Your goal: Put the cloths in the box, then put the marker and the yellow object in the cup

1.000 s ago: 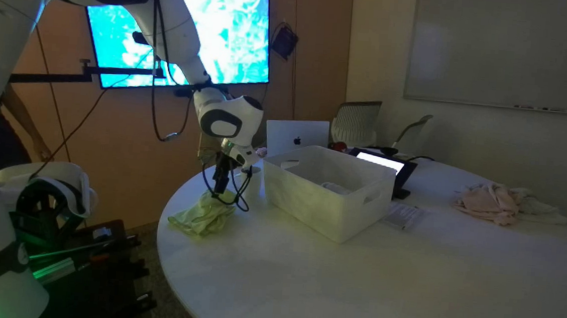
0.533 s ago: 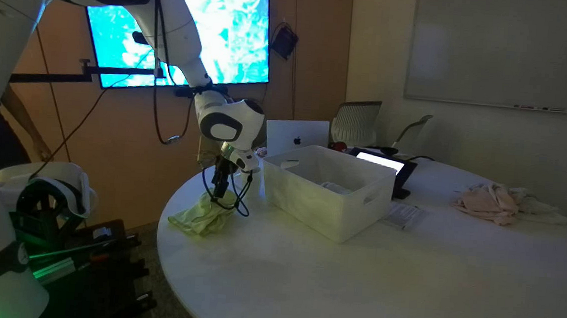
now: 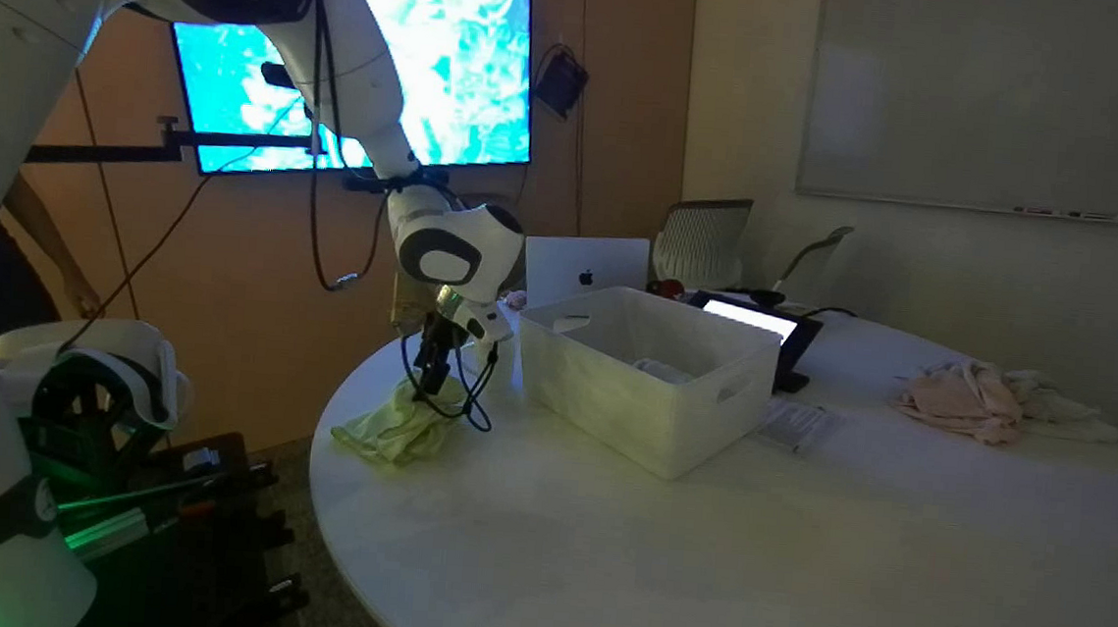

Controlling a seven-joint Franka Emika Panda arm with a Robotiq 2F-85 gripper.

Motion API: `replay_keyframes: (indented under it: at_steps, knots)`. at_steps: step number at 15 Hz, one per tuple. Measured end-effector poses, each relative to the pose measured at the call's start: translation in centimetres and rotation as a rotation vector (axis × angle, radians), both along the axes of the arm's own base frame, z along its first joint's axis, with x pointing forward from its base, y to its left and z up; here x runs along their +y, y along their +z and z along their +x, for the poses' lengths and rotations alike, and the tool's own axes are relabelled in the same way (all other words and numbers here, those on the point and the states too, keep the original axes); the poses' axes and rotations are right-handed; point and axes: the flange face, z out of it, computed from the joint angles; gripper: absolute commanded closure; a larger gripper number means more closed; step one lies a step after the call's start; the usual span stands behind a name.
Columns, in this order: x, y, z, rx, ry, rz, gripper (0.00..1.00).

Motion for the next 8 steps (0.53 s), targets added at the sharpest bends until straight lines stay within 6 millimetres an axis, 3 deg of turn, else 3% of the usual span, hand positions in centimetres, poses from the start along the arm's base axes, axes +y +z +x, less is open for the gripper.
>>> replay_keyframes:
  at_steps: [6,8]
  knots:
    - [-0.01,-0.86,0.12,0.046,-0.011,-0.002,0.79]
    - [-0.1,-0.88,0.18,0.053,-0.02,-0.006,0.86]
